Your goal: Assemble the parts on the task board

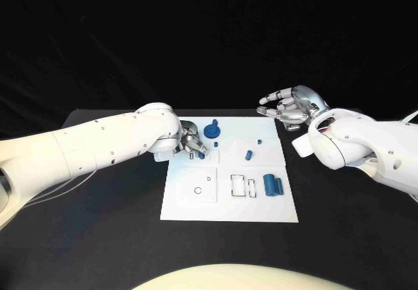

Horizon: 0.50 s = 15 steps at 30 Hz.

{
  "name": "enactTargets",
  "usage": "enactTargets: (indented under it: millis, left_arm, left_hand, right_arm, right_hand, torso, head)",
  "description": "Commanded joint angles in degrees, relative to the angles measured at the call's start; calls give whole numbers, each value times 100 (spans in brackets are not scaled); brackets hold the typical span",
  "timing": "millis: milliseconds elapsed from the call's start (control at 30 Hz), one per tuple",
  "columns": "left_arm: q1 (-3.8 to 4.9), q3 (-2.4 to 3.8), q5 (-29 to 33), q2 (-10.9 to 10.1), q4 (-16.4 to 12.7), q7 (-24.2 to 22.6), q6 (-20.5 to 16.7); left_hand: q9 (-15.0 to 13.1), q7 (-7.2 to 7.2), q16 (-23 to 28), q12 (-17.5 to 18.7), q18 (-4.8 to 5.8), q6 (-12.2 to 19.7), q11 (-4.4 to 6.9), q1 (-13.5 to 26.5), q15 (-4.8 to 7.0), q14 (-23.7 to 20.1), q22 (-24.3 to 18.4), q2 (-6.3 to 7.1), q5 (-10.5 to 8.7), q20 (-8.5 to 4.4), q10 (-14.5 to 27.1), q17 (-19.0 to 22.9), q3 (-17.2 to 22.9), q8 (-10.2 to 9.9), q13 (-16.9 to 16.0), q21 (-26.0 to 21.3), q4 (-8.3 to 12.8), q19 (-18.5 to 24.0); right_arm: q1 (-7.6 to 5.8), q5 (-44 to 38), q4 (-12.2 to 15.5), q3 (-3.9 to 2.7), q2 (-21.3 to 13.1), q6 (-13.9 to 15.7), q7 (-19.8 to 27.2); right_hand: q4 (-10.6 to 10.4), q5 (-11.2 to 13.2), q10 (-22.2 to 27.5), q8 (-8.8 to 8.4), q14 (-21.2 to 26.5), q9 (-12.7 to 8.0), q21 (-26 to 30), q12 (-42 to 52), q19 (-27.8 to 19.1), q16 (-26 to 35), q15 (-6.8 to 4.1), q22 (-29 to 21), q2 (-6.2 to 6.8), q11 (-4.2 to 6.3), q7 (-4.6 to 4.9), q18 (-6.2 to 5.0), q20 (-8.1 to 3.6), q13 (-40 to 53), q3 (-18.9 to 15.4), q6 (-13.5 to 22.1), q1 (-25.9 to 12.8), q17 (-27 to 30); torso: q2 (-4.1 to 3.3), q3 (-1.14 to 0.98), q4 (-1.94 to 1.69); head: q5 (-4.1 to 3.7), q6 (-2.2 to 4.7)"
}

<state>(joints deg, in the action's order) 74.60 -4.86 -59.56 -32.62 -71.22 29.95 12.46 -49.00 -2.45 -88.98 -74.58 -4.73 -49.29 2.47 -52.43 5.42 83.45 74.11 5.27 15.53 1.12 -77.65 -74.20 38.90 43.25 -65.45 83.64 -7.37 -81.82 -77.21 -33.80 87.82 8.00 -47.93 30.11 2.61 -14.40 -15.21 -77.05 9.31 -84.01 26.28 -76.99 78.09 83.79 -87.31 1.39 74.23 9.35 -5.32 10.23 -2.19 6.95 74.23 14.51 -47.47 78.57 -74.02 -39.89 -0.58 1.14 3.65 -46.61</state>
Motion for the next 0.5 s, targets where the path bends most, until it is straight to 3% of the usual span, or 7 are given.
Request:
enactTargets:
  millis: [33, 333, 433, 500]
  left_arm:
    - [-15, -10, 22, 28, -8, -5, 30]
    - [-15, -10, 27, 32, 16, -9, 33]
    - [-15, -11, 28, 32, 18, -10, 37]
    - [-15, -11, 28, 31, 18, -11, 42]
  left_hand:
    - [-191, 231, -102, -79, 205, -821, 79, 31, 28, 655, 379, -293, 215, -31, -253, -1580, 196, 156, -125, 79, -64, -90]
    - [-204, 238, -102, -72, 210, -865, 85, 188, 33, 655, 402, -267, 208, -38, -268, -1580, -205, 98, -156, 83, -337, -106]
    - [-222, 243, -102, -68, 208, -879, 89, 259, 37, 655, 399, -120, 188, -42, -275, -1580, -537, 77, -173, 77, -482, -103]
    - [-227, 246, -102, -67, 209, -880, 92, 252, 38, 655, 401, -104, 185, -44, -277, -1580, -607, 71, -177, 77, -510, -104]
  right_arm:
    - [2, -3, 9, -1, -2, -19, 11]
    - [2, -3, 7, -1, -5, -29, 15]
    - [2, -3, 6, -1, -7, -30, 16]
    - [2, -3, 5, -1, -8, -32, 17]
  right_hand:
    - [-39, -37, 64, 118, -438, -18, 67, -51, -26, 51, -59, 722, 28, 7, -5, -101, -30, 208, 245, 43, -156, -998]
    - [-41, -36, 61, 126, -438, -18, 69, -49, -25, 51, -59, 722, 29, 7, -6, -101, -30, 210, 251, 43, -161, -1000]
    - [-41, -36, 61, 126, -438, -18, 69, -49, -25, 51, -59, 722, 29, 7, -6, -101, -30, 210, 251, 43, -161, -1000]
    - [-41, -36, 61, 126, -438, -18, 69, -49, -25, 51, -59, 722, 29, 7, -6, -101, -30, 210, 251, 43, -161, -1000]
  torso:
    - [1, 4, -1]
    - [1, 2, 0]
    - [-2, 3, -1]
    - [-1, 2, 1]
  head:
    - [-5, -8]
    - [-9, 15]
    - [-16, 3]
    - [-14, 11]
